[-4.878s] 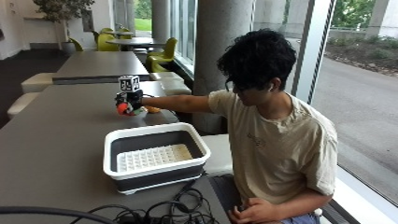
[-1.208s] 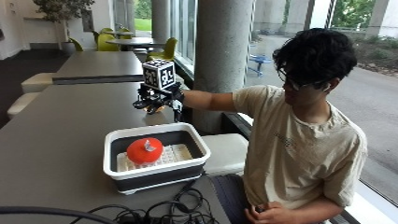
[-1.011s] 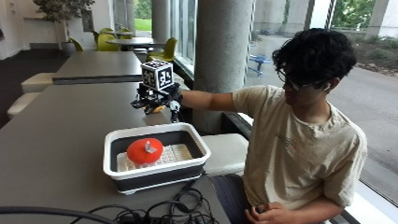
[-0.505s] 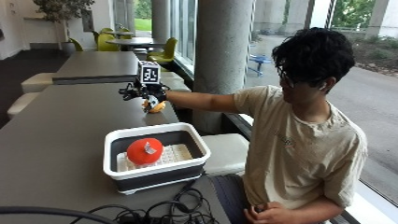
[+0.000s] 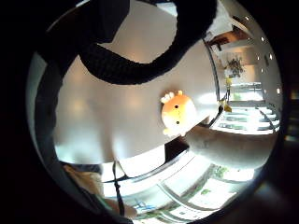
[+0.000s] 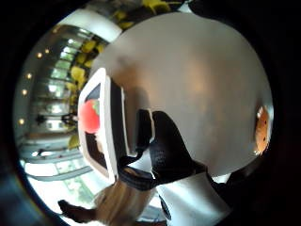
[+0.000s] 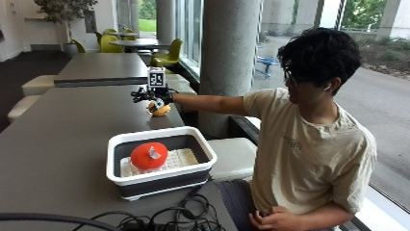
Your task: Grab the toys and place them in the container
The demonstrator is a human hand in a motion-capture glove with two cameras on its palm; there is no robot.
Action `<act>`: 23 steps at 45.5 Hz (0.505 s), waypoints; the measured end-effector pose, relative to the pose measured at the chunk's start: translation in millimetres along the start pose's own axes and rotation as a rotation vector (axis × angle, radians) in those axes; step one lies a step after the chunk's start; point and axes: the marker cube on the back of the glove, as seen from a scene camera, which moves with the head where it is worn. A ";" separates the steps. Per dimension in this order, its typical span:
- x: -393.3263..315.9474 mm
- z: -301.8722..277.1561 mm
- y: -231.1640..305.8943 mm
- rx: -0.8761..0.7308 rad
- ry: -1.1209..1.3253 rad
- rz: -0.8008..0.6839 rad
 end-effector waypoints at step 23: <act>15.4 17.1 6.0 -0.058 0.031 -0.029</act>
